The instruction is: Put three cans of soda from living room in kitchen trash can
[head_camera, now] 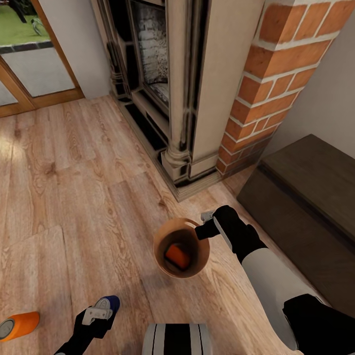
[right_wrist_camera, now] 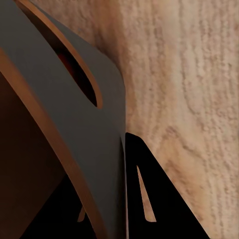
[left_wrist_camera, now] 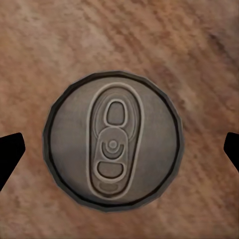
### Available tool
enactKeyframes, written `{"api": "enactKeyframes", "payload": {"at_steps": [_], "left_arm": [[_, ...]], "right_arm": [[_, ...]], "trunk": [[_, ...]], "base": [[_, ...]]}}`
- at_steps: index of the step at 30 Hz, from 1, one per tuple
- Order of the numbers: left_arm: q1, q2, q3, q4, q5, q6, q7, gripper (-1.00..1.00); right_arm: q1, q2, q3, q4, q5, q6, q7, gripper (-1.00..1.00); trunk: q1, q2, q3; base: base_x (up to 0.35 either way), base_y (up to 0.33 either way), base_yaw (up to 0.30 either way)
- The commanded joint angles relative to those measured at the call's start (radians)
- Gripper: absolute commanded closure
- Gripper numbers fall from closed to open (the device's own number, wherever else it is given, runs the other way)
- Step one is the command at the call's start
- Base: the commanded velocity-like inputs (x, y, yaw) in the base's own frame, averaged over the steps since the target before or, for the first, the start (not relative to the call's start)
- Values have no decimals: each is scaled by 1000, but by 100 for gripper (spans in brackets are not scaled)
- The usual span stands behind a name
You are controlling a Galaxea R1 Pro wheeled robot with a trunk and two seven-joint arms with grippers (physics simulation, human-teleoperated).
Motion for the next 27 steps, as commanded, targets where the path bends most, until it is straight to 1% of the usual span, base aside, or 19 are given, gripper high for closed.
{"api": "enactKeyframes", "payload": {"at_steps": [1, 7, 13, 22, 27], "left_arm": [[-1, 0, -1, 0, 0, 0, 0, -100], [-1, 0, -1, 0, 0, 0, 0, -100], [-1, 0, -1, 0, 0, 1, 0, -100], [-1, 0, -1, 0, 0, 2, 0, -100], [-1, 0, -1, 0, 0, 7, 0, -100]], "right_arm": [[1, 0, -2, 9, -37, 0, 4, 100], [2, 0, -2, 9, -36, 0, 4, 100], [2, 1, -1, 9, -36, 0, 4, 100], [2, 0, -2, 9, -36, 0, 4, 100], [2, 0, 0, 9, -35, 0, 4, 100]], "trunk": [[1, 0, 0], [1, 0, 0], [3, -1, -24], [3, -1, -24], [3, -1, -24]], "base": [[0, 0, 0], [0, 0, 0], [0, 0, 0], [0, 0, 0], [136, 13, 0]]}}
